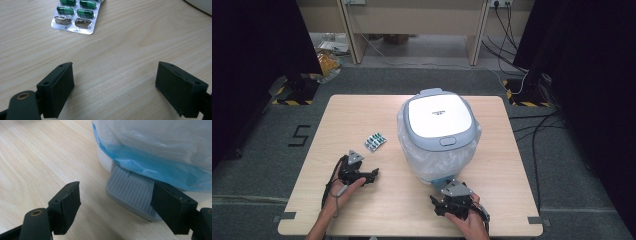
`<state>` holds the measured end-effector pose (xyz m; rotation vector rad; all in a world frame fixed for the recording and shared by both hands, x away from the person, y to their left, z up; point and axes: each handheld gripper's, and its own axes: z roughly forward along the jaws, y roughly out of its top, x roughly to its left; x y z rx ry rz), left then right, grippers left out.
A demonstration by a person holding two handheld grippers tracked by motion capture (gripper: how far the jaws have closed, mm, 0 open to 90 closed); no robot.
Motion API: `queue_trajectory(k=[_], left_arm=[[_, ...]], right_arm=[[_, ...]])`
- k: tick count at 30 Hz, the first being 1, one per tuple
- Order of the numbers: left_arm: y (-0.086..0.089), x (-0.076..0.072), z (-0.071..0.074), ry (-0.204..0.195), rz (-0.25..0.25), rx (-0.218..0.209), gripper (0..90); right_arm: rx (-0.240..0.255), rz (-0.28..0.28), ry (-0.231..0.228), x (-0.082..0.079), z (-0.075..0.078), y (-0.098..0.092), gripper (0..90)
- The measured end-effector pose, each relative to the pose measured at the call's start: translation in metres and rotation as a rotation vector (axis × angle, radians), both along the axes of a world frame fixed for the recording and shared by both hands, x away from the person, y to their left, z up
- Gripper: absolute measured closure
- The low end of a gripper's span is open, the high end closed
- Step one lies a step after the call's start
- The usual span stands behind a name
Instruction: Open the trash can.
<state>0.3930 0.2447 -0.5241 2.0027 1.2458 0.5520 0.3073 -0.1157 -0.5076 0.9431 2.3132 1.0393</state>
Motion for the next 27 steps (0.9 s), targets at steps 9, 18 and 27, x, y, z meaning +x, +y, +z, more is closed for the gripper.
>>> queue_trajectory(k=[9,18,27], left_arm=[[-0.0001,-0.0001,0.0000,-0.001,0.000,0.001,14.6],[0.0001,0.0001,-0.0001,0.000,0.000,-0.002,14.5],[0.0002,0.0002,0.0000,0.002,0.000,-0.002,14.5]], right_arm=[[-0.011,-0.001,0.003,0.0002,-0.0014,0.0011,23.7],[-0.020,0.004,0.014,0.0017,-0.0027,0.0012,23.7],[-0.031,0.004,0.021,0.0024,-0.0062,0.0023,23.6]])
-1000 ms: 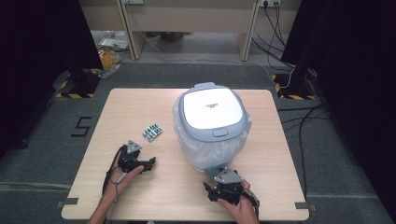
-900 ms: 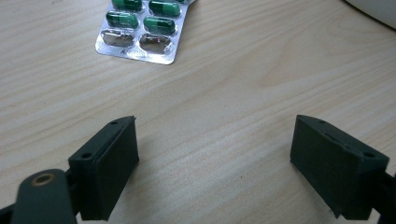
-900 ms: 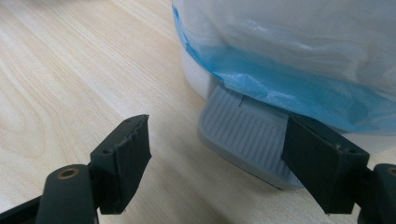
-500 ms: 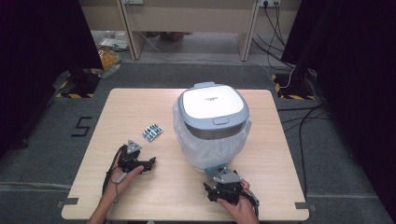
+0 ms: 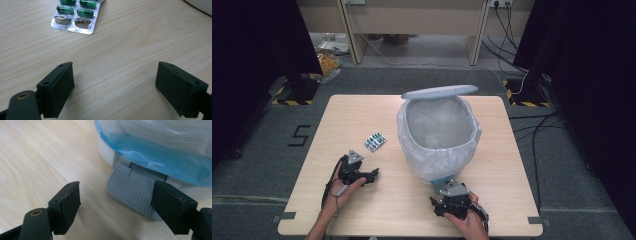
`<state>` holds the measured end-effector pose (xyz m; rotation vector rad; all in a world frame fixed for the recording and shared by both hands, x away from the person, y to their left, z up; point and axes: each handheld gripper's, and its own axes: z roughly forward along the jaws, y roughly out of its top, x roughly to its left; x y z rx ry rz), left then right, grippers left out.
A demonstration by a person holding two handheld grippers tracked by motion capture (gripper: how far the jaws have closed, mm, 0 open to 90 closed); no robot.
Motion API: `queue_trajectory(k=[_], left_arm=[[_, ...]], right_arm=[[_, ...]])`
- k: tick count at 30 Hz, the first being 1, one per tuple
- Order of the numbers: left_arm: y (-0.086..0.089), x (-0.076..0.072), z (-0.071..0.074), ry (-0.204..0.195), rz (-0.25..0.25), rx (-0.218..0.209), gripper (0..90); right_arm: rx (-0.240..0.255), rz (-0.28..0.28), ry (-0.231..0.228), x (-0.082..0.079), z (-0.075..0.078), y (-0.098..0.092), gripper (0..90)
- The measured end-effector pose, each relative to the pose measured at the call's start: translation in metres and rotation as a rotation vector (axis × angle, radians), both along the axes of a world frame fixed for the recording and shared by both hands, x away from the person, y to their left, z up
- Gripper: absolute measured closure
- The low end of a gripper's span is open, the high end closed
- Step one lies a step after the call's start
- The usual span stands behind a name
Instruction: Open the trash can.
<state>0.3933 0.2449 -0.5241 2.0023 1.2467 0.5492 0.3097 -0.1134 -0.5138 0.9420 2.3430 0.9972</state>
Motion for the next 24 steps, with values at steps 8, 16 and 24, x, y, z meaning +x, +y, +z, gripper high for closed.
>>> queue_trajectory(k=[8,16,24], left_arm=[[-0.0001,0.0000,-0.0001,0.000,0.000,-0.002,14.4],[-0.0001,0.0001,-0.0001,0.000,0.000,-0.002,14.3],[-0.0001,0.0000,0.0000,0.000,0.000,-0.001,14.3]], right_arm=[[-0.011,0.003,-0.002,-0.0007,-0.0003,0.0006,23.6],[-0.013,0.009,-0.004,-0.0006,-0.0004,0.0002,23.5],[-0.024,0.013,-0.010,-0.0006,-0.0005,0.0006,23.5]])
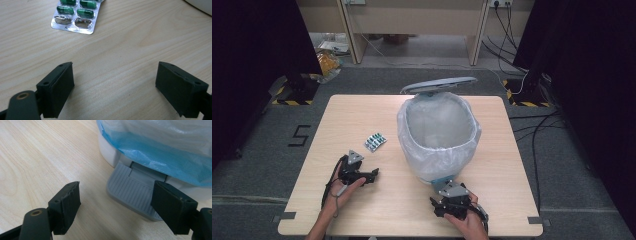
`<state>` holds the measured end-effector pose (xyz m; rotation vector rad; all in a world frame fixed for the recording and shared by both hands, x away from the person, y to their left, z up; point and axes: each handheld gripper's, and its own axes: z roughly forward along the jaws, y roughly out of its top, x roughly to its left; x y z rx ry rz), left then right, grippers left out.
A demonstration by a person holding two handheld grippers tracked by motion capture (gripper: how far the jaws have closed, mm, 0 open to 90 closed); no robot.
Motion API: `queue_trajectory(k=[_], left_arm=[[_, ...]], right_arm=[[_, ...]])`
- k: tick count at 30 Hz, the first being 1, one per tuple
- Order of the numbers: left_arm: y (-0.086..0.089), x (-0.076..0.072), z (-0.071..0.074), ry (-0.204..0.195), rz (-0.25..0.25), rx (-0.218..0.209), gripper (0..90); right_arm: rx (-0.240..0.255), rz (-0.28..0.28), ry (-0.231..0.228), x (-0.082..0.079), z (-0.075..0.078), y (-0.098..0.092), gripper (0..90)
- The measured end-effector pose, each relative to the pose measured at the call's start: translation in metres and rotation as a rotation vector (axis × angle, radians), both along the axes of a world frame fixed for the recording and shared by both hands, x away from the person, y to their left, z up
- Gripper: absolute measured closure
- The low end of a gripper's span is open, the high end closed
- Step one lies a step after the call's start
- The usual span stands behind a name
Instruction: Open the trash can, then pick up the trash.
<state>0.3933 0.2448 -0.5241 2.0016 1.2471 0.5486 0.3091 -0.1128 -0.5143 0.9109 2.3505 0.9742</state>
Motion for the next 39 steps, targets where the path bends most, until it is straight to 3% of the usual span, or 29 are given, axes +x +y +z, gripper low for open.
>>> queue_trajectory(k=[14,20,24,30,39], left_arm=[[0.002,0.003,0.001,-0.004,-0.008,0.004,15.3],[0.009,0.008,0.005,-0.045,0.014,-0.015,15.1],[0.011,0.010,0.006,-0.050,0.024,-0.018,14.9],[0.013,0.026,0.011,-0.066,0.023,-0.047,14.9],[0.011,0.063,0.010,-0.072,0.014,-0.014,15.1]], right_arm=[[0.003,0.009,0.000,0.001,0.000,-0.001,23.4],[-0.007,0.005,-0.001,0.000,0.000,0.000,23.2],[-0.020,0.007,-0.008,0.000,0.000,0.002,22.9],[-0.014,0.011,0.000,0.000,0.000,0.001,22.9],[-0.017,0.013,0.001,0.001,0.001,0.001,22.8]])
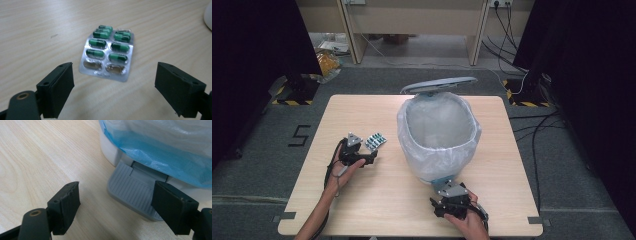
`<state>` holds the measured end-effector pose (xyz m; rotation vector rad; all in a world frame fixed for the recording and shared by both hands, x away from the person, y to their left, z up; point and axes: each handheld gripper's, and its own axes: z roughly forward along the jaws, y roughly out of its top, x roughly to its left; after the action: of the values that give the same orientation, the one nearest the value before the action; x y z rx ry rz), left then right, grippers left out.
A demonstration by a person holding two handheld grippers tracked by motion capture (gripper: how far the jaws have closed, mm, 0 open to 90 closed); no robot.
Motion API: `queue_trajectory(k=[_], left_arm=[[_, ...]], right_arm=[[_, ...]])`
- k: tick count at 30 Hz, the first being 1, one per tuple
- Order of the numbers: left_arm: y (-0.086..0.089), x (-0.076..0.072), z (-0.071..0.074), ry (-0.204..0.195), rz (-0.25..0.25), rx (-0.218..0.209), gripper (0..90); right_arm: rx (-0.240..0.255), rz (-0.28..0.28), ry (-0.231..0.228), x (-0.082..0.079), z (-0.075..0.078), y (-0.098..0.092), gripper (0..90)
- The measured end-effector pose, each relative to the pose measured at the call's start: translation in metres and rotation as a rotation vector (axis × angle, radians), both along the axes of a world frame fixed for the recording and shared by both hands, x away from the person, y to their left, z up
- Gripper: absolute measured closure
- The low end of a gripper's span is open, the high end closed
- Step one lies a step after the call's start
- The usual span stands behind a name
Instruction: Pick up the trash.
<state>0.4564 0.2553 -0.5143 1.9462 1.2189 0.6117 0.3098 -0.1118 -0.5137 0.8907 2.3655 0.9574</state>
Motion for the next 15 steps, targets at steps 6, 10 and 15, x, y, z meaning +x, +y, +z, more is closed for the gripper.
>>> queue_trajectory(k=[6,10,15], left_arm=[[-0.004,0.015,0.002,0.006,-0.012,0.015,15.0],[-0.007,0.024,0.000,0.015,-0.028,0.031,15.1],[-0.014,0.038,-0.002,0.050,-0.031,0.069,15.0]], right_arm=[[0.001,0.001,0.003,0.000,0.000,0.000,22.6],[-0.003,0.000,0.003,0.000,0.000,0.000,22.6],[-0.002,0.002,0.006,0.000,0.000,0.000,22.6]])
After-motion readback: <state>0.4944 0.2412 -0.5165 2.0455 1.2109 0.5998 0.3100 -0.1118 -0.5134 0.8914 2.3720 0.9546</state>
